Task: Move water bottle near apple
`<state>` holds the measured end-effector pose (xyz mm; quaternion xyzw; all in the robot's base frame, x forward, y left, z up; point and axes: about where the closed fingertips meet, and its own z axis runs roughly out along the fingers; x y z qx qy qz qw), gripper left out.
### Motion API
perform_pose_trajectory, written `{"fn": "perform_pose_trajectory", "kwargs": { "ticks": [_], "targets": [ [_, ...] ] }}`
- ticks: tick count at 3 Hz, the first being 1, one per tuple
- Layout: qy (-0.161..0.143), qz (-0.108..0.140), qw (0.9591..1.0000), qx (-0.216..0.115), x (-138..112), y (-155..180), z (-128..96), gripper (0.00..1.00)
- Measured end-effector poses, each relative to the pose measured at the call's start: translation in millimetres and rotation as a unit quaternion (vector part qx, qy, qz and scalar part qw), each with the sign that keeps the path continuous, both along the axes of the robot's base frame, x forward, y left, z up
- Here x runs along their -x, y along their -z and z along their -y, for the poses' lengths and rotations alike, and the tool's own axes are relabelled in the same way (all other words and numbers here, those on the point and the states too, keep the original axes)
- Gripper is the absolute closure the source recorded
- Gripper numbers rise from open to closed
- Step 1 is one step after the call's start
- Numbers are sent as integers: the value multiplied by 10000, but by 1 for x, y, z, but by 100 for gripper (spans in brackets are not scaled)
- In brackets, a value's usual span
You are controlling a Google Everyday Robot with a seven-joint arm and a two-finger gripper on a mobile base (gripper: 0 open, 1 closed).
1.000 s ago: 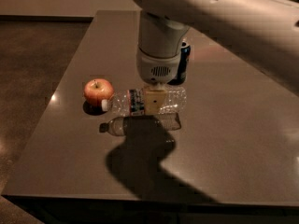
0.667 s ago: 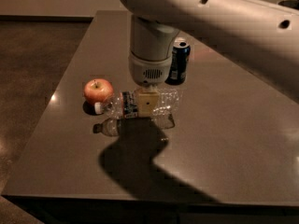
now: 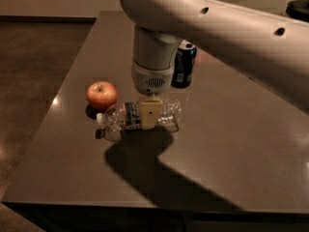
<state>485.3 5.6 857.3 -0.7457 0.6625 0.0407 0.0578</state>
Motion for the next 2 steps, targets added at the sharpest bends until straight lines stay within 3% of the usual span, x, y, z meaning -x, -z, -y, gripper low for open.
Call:
{"fn": "perform_pose_trajectory", "kwargs": {
  "ticks": [1,2],
  "targets": [
    [-5,21,10000,-10,0,0,-1,11],
    [-9,35,10000,-19,-1,0,-2,0]
  ]
}}
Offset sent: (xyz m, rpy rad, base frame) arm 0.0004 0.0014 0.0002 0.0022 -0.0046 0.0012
